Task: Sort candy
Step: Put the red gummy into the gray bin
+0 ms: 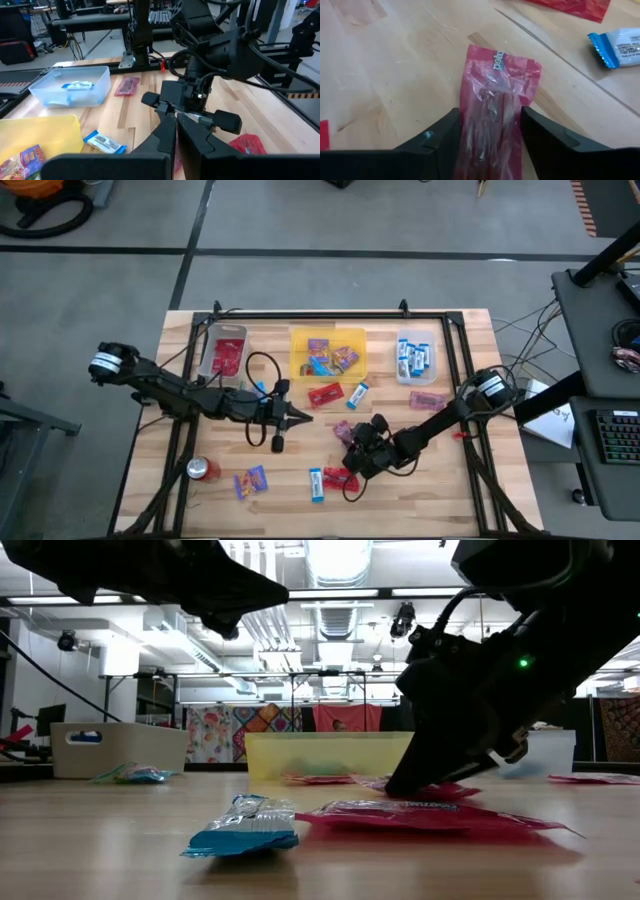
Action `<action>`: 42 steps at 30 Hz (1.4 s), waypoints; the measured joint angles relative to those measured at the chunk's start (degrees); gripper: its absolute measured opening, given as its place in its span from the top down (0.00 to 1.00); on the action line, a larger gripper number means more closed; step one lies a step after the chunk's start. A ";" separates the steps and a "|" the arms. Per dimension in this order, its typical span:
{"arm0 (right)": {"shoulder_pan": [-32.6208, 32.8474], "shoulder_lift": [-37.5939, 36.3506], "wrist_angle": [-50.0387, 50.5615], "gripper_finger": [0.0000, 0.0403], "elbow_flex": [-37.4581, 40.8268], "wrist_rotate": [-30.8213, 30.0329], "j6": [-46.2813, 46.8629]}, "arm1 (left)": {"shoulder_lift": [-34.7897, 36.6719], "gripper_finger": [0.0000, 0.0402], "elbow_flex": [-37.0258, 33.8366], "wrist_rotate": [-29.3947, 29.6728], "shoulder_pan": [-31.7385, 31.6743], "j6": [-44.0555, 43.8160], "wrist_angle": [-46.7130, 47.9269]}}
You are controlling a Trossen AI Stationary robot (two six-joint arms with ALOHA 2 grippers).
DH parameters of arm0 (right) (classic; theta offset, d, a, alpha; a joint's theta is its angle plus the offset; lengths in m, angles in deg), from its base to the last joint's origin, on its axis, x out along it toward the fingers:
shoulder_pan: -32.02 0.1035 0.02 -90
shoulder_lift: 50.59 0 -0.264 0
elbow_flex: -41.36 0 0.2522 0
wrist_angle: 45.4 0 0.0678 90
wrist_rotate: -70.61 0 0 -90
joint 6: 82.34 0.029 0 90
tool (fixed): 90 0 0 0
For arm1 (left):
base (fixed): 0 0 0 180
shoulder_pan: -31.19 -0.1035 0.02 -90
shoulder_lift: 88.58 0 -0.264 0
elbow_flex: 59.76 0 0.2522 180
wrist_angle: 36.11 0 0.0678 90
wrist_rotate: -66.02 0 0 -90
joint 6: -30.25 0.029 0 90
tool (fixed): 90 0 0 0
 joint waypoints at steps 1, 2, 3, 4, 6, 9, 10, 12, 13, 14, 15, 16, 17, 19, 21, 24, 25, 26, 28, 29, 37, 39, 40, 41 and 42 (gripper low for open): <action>0.00 -0.01 0.00 0.55 0.01 0.04 -0.36 | -0.03 1.00 0.00 -0.02 0.00 0.00 0.20; -0.02 -0.08 -0.01 0.57 0.01 0.15 -0.60 | -0.03 1.00 0.00 -0.02 0.00 -0.01 0.26; -0.02 -0.10 -0.06 0.60 0.01 0.29 -0.86 | -0.03 1.00 0.00 -0.02 0.00 -0.13 0.23; -0.04 -0.11 -0.08 0.63 0.01 0.42 -1.12 | -0.03 1.00 0.00 -0.02 0.00 -0.22 0.15; -0.02 -0.18 -0.06 0.67 -0.04 0.51 -1.46 | -0.03 1.00 0.00 -0.02 0.00 -0.22 0.20; -0.04 -0.28 -0.02 0.73 -0.31 0.95 -2.52 | -0.42 1.00 0.00 -0.02 0.00 -1.13 -0.06; -0.04 -0.34 0.02 0.75 -0.41 1.21 -2.94 | -0.65 1.00 0.00 -0.02 0.00 -1.38 -0.06; -0.04 -0.62 0.15 0.78 -0.67 2.12 -4.13 | -1.12 1.00 0.00 -0.02 0.00 -1.51 -0.13; -0.04 -0.81 0.17 0.79 -0.74 2.57 -4.70 | -1.41 0.99 0.00 -0.02 0.00 -1.63 -0.43; -0.04 -1.11 0.28 0.80 -0.76 2.96 -5.48 | -1.65 0.98 0.00 -0.02 0.04 -2.02 -0.71; -0.04 -1.36 0.33 0.81 -0.76 3.13 -5.82 | -1.90 0.97 0.00 -0.02 0.04 -2.34 -0.77; -0.02 -1.74 0.31 0.82 -0.76 3.15 -6.23 | -2.21 0.96 0.00 -0.02 0.04 -2.77 -1.21; 0.00 -2.20 0.49 0.83 -0.76 3.25 -6.78 | -2.50 0.94 0.00 -0.02 0.04 -3.05 -1.50; 0.02 -3.00 0.28 0.84 -0.74 3.25 -7.72 | -2.93 0.91 0.00 -0.02 0.11 -3.21 -1.75; -0.01 -3.89 0.46 0.85 -0.74 3.19 -8.84 | -3.33 0.87 0.00 -0.04 0.11 -3.21 -1.79; -0.13 -5.52 0.42 0.86 -0.74 2.99 -10.17 | -3.71 0.83 -0.02 -0.20 0.11 -2.57 -1.81; -0.13 -6.19 0.44 0.86 -0.74 2.99 -10.71 | -3.81 0.82 -0.02 -0.46 0.11 -2.01 -2.06; -0.13 -6.85 0.41 0.86 -0.74 2.99 -11.51 | -3.85 0.81 -0.02 -0.79 0.11 -1.05 -2.05; -0.26 -8.23 0.14 0.86 -0.74 2.86 -12.45 | -3.85 0.79 -0.02 -2.79 0.09 1.57 -2.10; -0.38 -8.99 0.35 0.86 -0.72 2.89 -12.77 | -3.85 0.78 -0.02 -4.05 0.11 3.13 -2.07; -5.61 -16.19 -0.81 0.86 -0.72 18.79 -13.60 | -5.81 0.63 0.07 -7.85 0.11 16.26 -2.18; -7.32 -17.57 -1.98 0.86 -0.72 24.18 -14.52 | -7.31 0.58 0.64 -7.85 0.11 18.56 -2.25; -8.17 -17.95 -2.71 0.86 -0.69 26.65 -14.90 | -8.04 0.56 0.98 -7.75 0.11 19.42 -2.35; -9.00 -18.49 -3.60 0.86 -0.69 29.07 -15.28 | -8.71 0.54 1.23 -7.65 0.11 20.13 -2.41; -9.79 -18.98 -4.01 0.86 -0.69 31.22 -15.64 | -9.37 0.52 1.57 -7.61 0.11 20.70 -2.39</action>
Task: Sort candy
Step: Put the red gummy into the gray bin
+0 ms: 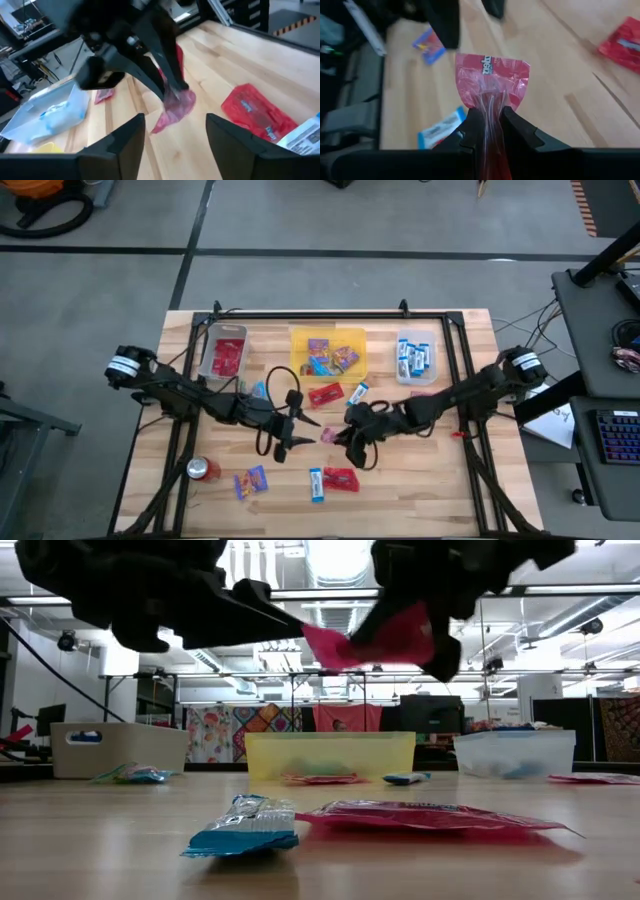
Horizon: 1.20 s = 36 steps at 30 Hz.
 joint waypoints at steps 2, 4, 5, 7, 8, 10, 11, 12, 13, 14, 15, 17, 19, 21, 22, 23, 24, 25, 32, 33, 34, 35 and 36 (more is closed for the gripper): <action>-1.51 -0.71 -1.66 0.86 0.02 3.62 -0.65 | -1.30 0.50 0.88 0.48 0.00 0.69 -0.31; -2.79 -0.88 -3.99 0.86 0.02 6.54 -1.22 | -2.41 0.49 1.84 1.55 0.00 0.80 -0.35; -3.36 -0.89 -4.68 0.86 0.02 7.69 -1.50 | -2.93 0.49 2.48 1.65 0.00 0.81 -0.47; -4.33 -0.45 -6.59 0.86 0.01 9.34 -2.01 | -3.62 0.50 3.13 1.65 -0.01 1.25 -0.35; -4.75 -0.38 -6.68 0.86 0.00 9.96 -2.48 | -4.03 0.51 3.73 1.65 -0.02 1.54 -0.45; -5.28 0.05 -6.31 0.86 0.06 10.47 -3.43 | -4.59 0.54 4.29 1.62 0.04 1.81 -0.34; -5.51 0.39 -6.73 0.86 0.04 10.48 -3.78 | -4.84 0.56 4.56 1.62 0.04 1.83 -0.10; -5.65 0.43 -6.52 0.86 0.03 10.57 -3.98 | -5.10 0.59 5.01 1.62 0.04 1.81 0.29; -5.66 0.43 -6.23 0.86 0.09 10.57 -4.37 | -5.30 0.63 5.18 1.62 0.04 1.70 0.37; -5.66 0.43 -6.65 0.86 0.09 10.57 -4.67 | -5.30 0.67 5.20 1.64 0.04 1.52 0.66; -5.63 0.40 -7.07 0.86 0.05 10.61 -5.14 | -5.30 0.72 5.25 1.72 0.04 1.20 0.68; -5.62 0.02 -6.88 0.86 0.04 10.54 -6.11 | -5.21 0.84 5.36 2.77 0.05 0.68 0.70; -5.64 -0.09 -6.89 0.86 0.04 10.57 -6.57 | -4.87 0.95 5.36 3.87 0.11 0.05 1.06; -5.64 -0.34 -6.79 0.85 0.04 10.41 -6.77 | -4.59 0.97 5.36 4.18 0.11 -1.08 1.00; -5.64 -0.44 -6.92 0.84 0.04 10.42 -6.79 | -4.36 0.97 5.36 4.25 0.11 -1.47 0.97; -5.64 -0.46 -7.07 0.82 0.04 10.41 -6.86 | -4.17 0.97 5.43 4.27 0.11 -1.82 1.08; -5.64 -0.51 -7.09 0.80 0.04 10.44 -6.88 | -4.12 0.98 5.81 4.31 0.11 -2.12 1.60; -5.69 -0.54 -7.04 0.77 0.04 10.49 -6.90 | -4.07 0.99 6.25 4.42 0.11 -2.46 2.28; -6.97 -2.21 -4.54 0.55 0.04 10.16 -8.49 | -2.94 1.00 13.85 8.34 0.04 -6.13 20.98; -7.37 -2.85 -3.85 0.53 0.04 10.18 -9.29 | -2.92 1.00 15.29 8.59 0.02 -6.45 25.32; -7.79 -3.65 -3.10 0.51 0.04 10.18 -9.84 | -2.92 1.00 16.82 8.65 0.02 -6.92 29.89; -8.22 -4.68 -2.00 0.49 0.04 10.18 -10.48 | -2.92 1.00 18.41 8.94 0.02 -7.37 34.44; -8.62 -5.68 -0.58 0.48 0.04 10.18 -10.94 | -2.92 1.00 20.05 9.85 0.02 -7.84 38.78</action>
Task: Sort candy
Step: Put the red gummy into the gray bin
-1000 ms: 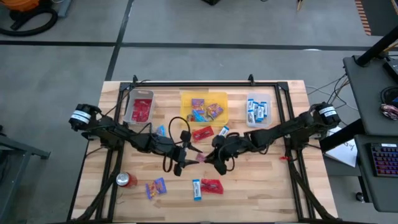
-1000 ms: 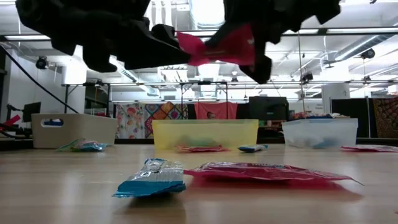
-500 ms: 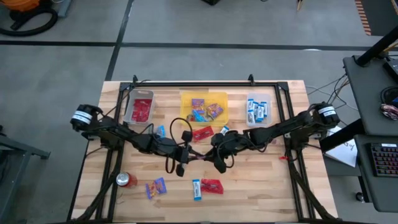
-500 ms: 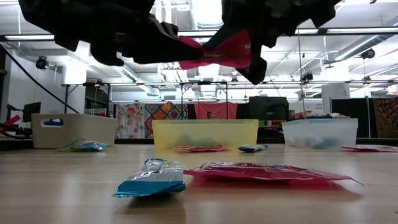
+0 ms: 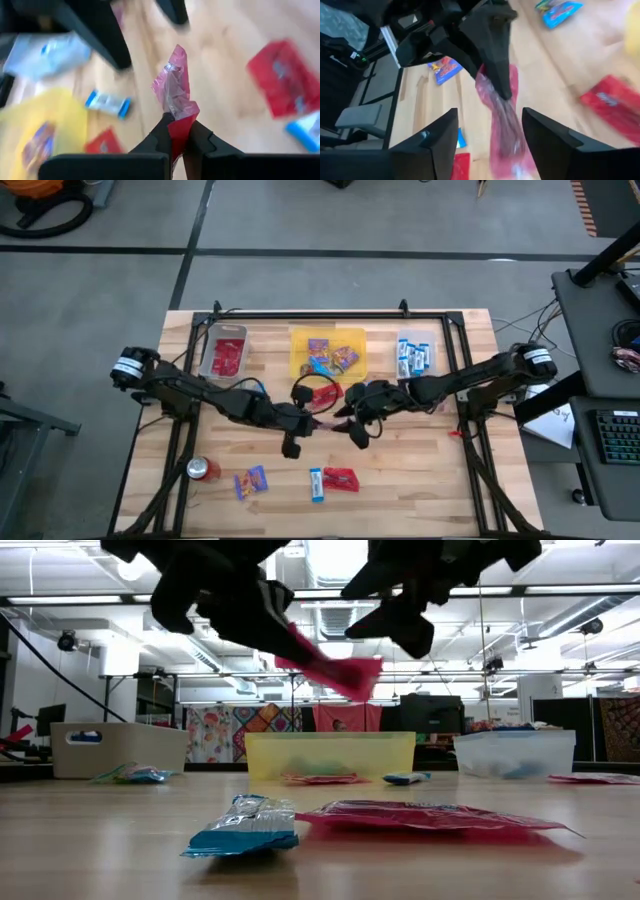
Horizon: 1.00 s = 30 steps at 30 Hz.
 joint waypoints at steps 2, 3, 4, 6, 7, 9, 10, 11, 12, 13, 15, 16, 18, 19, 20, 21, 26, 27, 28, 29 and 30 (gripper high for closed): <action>-0.70 -2.13 2.05 0.46 0.00 -0.04 -0.79 | 0.04 1.00 3.08 2.51 0.00 -1.32 8.41; -0.96 -3.31 3.58 0.46 0.00 -0.27 -1.31 | 0.04 1.00 4.47 3.89 0.00 -2.06 12.79; -1.02 -4.38 4.59 0.45 0.00 -1.12 -1.69 | 0.06 1.00 5.68 5.38 0.00 -2.91 17.11; -0.96 -6.65 6.27 0.45 -0.04 -3.74 -2.94 | 0.31 1.00 7.66 8.48 -0.01 -4.53 24.84; -0.87 -7.65 7.40 0.45 -0.04 -5.28 -3.36 | 0.58 1.00 8.53 10.00 -0.12 -5.45 28.41; -0.77 -9.11 8.42 0.46 -0.04 -7.38 -3.92 | 1.58 1.00 9.69 13.07 -0.39 -7.67 34.85; -0.78 -9.75 9.20 0.46 -0.04 -7.92 -4.07 | 2.10 1.00 10.06 14.55 -0.71 -9.10 38.50; -0.78 -10.11 9.79 0.45 -0.04 -8.38 -4.13 | 2.77 1.00 10.37 15.84 -1.11 -10.76 41.55; -0.80 -10.28 9.77 0.45 -0.02 -8.93 -4.24 | 3.55 1.00 10.61 16.92 -1.59 -12.77 44.63; -0.82 -10.29 9.75 0.46 -0.04 -9.12 -4.24 | 4.48 1.00 10.74 17.75 -2.28 -15.03 47.81; -0.81 -10.07 9.99 0.46 -0.04 -9.16 -4.41 | 6.95 1.00 11.16 18.41 -4.00 -20.73 54.64; -0.81 -9.79 10.12 0.46 -0.04 -9.15 -4.70 | 8.27 1.00 11.40 18.37 -5.05 -24.07 58.06; -0.81 -9.04 10.77 0.46 -0.04 -9.11 -5.49 | 11.11 1.00 11.36 18.42 -7.58 -30.18 64.71; -0.81 -8.52 10.92 0.46 -0.02 -9.14 -5.56 | 12.53 1.00 11.14 18.44 -8.93 -32.66 67.06; -0.81 -8.06 10.90 0.46 -0.02 -9.13 -5.58 | 14.04 1.00 10.85 18.54 -10.42 -34.65 68.62; -0.81 -7.63 10.89 0.46 -0.02 -9.14 -5.62 | 15.58 1.00 10.46 18.70 -12.09 -36.15 69.66; -0.81 -4.88 10.40 0.46 -0.02 -9.20 -5.98 | 21.53 1.00 7.10 18.81 -22.01 -37.17 69.46; -0.81 -4.23 10.42 0.46 -0.02 -9.18 -5.99 | 22.27 1.00 6.40 18.81 -24.13 -36.79 69.44; -0.81 -3.65 10.38 0.46 -0.02 -9.20 -5.99 | 22.91 1.00 5.66 18.83 -26.23 -36.32 69.38; -0.82 -3.22 10.31 0.46 -0.02 -9.20 -5.99 | 23.51 1.00 4.90 18.83 -28.31 -35.80 69.24; -0.83 -2.77 10.29 0.46 -0.02 -9.22 -6.01 | 23.99 1.00 4.03 18.83 -30.40 -35.09 69.04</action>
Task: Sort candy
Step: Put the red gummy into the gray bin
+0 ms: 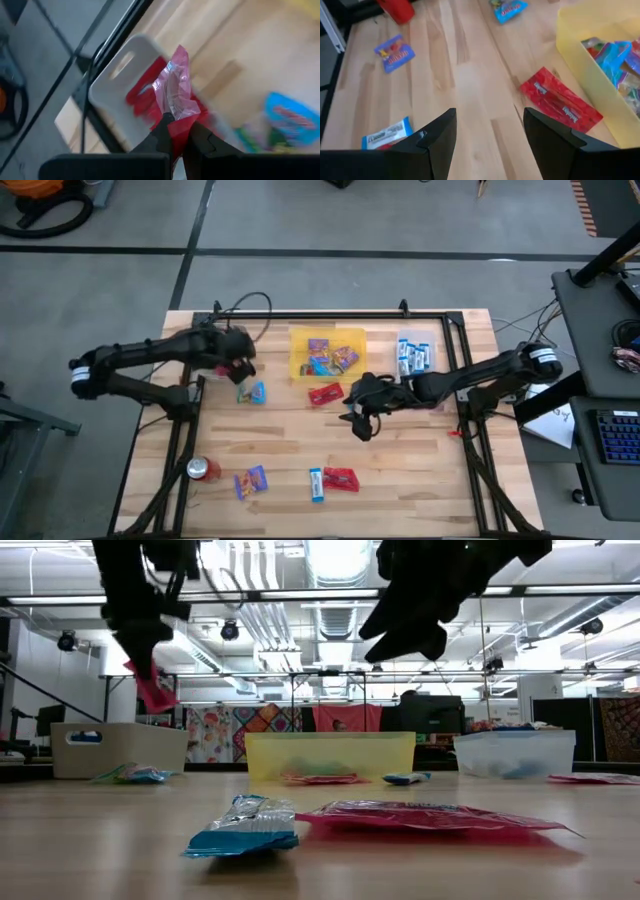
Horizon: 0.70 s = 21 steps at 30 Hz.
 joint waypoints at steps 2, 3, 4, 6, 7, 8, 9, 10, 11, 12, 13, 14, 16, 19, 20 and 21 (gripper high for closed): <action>-0.12 0.79 -0.10 0.46 0.00 -0.04 -0.29 | 0.44 1.00 -1.69 -0.10 -4.01 1.38 -0.24; -0.12 1.17 -0.09 0.46 0.00 -0.16 -0.48 | 0.49 1.00 -2.45 -0.24 -5.93 1.96 -0.54; -0.12 1.36 -0.08 0.46 0.01 -0.52 -0.53 | 0.49 1.00 -3.18 -0.26 -7.73 2.55 -0.97; -0.12 1.42 -0.07 0.46 0.02 -1.87 -0.62 | 0.32 1.00 -4.77 -0.26 -10.90 4.01 -2.12; -0.12 1.42 -0.12 0.46 0.02 -2.48 -0.62 | 0.11 1.00 -5.54 -0.28 -12.26 4.67 -2.96; -0.12 1.40 -0.13 0.46 0.02 -3.00 -0.62 | -0.20 1.00 -6.16 -0.35 -13.57 5.33 -4.22; -0.12 1.40 -0.11 0.46 0.02 -3.07 -0.62 | -0.49 1.00 -6.60 -0.36 -14.61 5.77 -5.42; -0.12 1.40 -0.11 0.46 0.02 -3.07 -0.62 | -0.82 1.00 -6.99 -0.20 -15.53 6.17 -6.46; -0.14 1.36 -0.11 0.46 0.02 -3.09 -0.64 | -1.13 1.00 -7.35 0.14 -16.23 6.36 -7.34; -0.15 1.30 -0.13 0.46 0.02 -3.09 -0.66 | -1.48 1.00 -7.62 0.70 -16.75 6.64 -8.07; -0.12 1.24 -0.15 0.46 0.03 -3.09 -0.65 | -1.83 1.00 -7.83 1.23 -17.10 6.76 -8.74; -0.12 1.21 -0.15 0.46 0.02 -3.09 -0.64 | -2.21 1.00 -7.87 1.60 -17.33 6.81 -8.89; -0.12 1.21 -0.12 0.46 0.02 -3.07 -0.64 | -2.90 0.98 -7.93 2.40 -17.49 6.82 -9.14; -0.12 1.21 -0.11 0.46 0.02 -3.07 -0.64 | -3.82 0.92 -7.90 2.64 -17.49 6.84 -9.60; -0.12 1.21 -0.11 0.46 0.02 -3.06 -0.64 | -4.10 0.89 -7.86 2.65 -17.49 6.88 -9.70; -0.12 1.21 -0.09 0.46 0.02 -3.06 -0.64 | -4.34 0.86 -7.86 2.69 -17.49 7.03 -9.70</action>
